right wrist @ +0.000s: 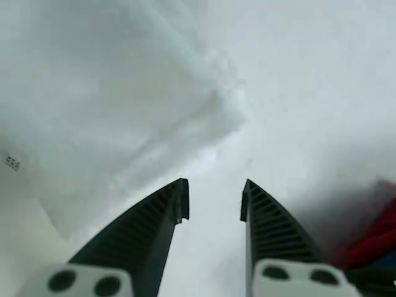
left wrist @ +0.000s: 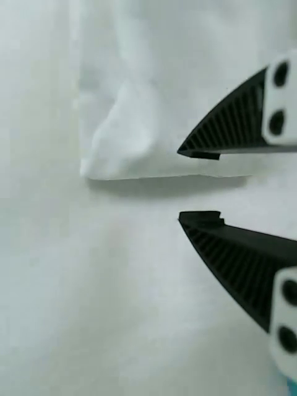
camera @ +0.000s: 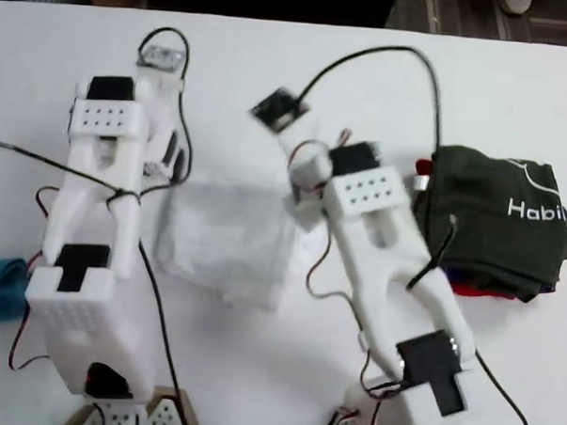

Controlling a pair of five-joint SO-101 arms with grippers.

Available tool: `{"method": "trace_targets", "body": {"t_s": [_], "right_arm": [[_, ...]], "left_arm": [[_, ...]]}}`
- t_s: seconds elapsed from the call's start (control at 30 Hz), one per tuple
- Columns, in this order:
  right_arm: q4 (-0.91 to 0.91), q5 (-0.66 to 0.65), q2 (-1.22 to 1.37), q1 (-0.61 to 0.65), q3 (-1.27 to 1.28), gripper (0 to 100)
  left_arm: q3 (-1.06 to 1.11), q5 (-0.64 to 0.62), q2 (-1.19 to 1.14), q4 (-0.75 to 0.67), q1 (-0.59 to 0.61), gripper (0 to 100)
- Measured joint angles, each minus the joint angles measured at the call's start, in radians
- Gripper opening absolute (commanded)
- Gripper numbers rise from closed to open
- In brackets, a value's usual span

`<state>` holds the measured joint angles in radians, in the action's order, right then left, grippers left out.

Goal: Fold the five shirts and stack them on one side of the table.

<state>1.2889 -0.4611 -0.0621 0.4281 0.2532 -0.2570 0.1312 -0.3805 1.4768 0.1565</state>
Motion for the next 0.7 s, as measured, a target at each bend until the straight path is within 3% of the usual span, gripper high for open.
{"method": "trace_targets", "body": {"t_s": [0.33,0.5,0.7], "right_arm": [[-0.201,0.140,-0.152,0.066,0.333,14.5],[-0.210,0.149,-0.199,0.086,0.368,14.5],[-0.193,0.149,-0.287,0.207,0.381,14.5]], "left_arm": [[-0.017,-0.127,-0.258,-0.120,-0.006,16],[-0.026,-0.172,-0.282,-0.118,-0.006,16],[-0.026,-0.173,-0.284,-0.118,-0.006,16]]}}
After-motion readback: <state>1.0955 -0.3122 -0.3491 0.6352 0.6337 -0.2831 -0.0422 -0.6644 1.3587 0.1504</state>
